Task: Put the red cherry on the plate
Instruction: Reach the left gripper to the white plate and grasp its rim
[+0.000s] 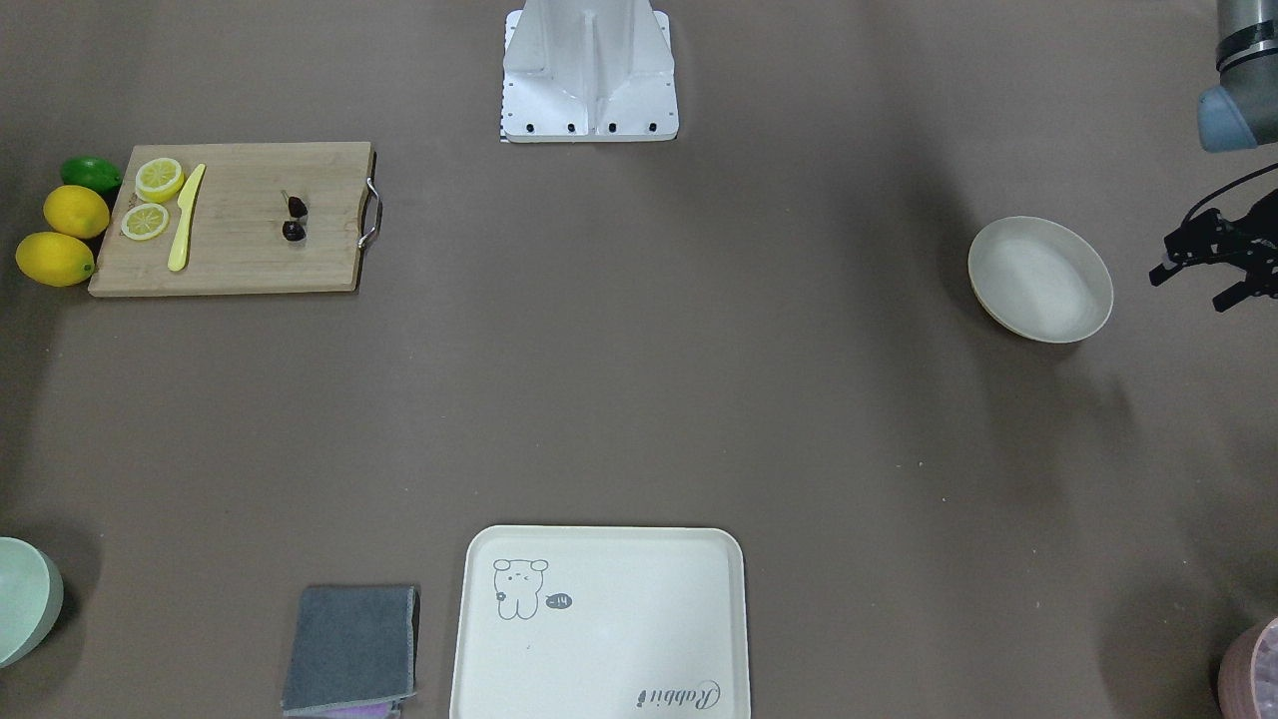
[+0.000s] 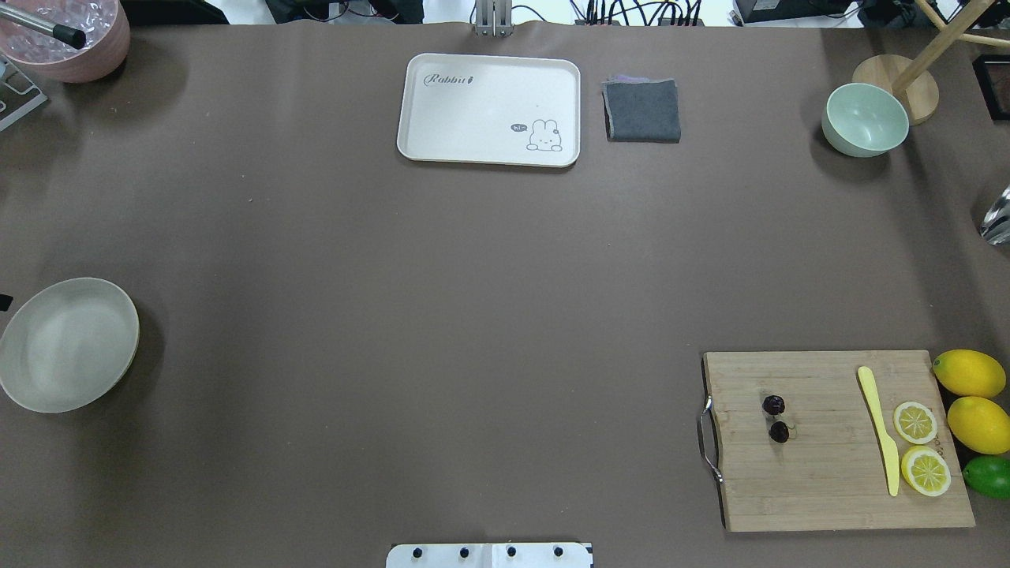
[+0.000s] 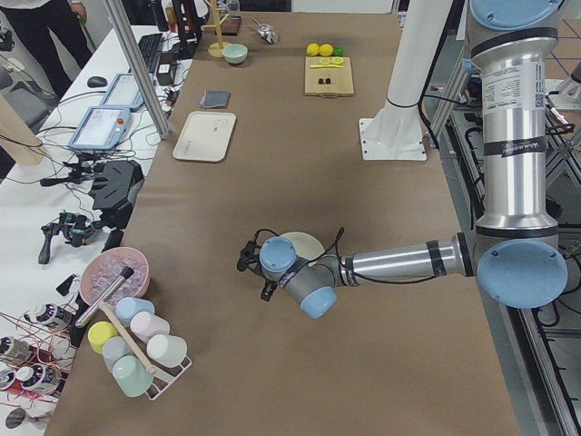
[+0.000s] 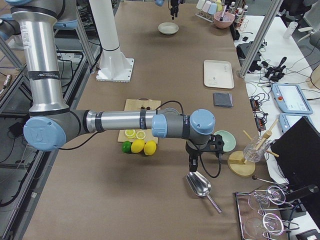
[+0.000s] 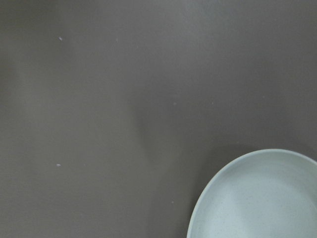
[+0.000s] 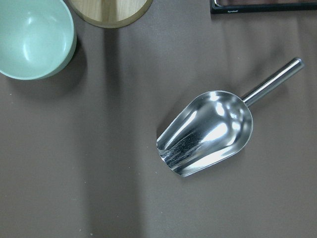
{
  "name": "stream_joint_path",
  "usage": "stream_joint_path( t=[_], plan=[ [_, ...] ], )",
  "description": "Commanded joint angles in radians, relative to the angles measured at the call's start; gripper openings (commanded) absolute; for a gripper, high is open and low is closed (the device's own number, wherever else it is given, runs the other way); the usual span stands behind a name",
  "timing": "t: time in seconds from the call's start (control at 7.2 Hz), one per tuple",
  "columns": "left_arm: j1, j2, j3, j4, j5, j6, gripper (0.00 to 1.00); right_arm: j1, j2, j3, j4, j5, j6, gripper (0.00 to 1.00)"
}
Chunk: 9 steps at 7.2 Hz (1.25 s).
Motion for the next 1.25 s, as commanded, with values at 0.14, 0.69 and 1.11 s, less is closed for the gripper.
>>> stream_joint_path(
  t=[0.14, 0.69, 1.11],
  plan=[
    [0.084, -0.008, 0.026, -0.013, 0.007, 0.002, 0.97, 0.0, -0.002, 0.0, 0.0, 0.0, 0.002, 1.0],
    [0.089, -0.019, 0.039, -0.014, 0.015, 0.011, 0.06, 0.0, -0.002, -0.006, 0.0, 0.0, 0.002, 1.0],
    [0.059, -0.018, 0.033, -0.007, -0.019, -0.006, 0.0, 0.0, 0.002, -0.006, 0.002, 0.0, 0.0, 1.0]
  ],
)
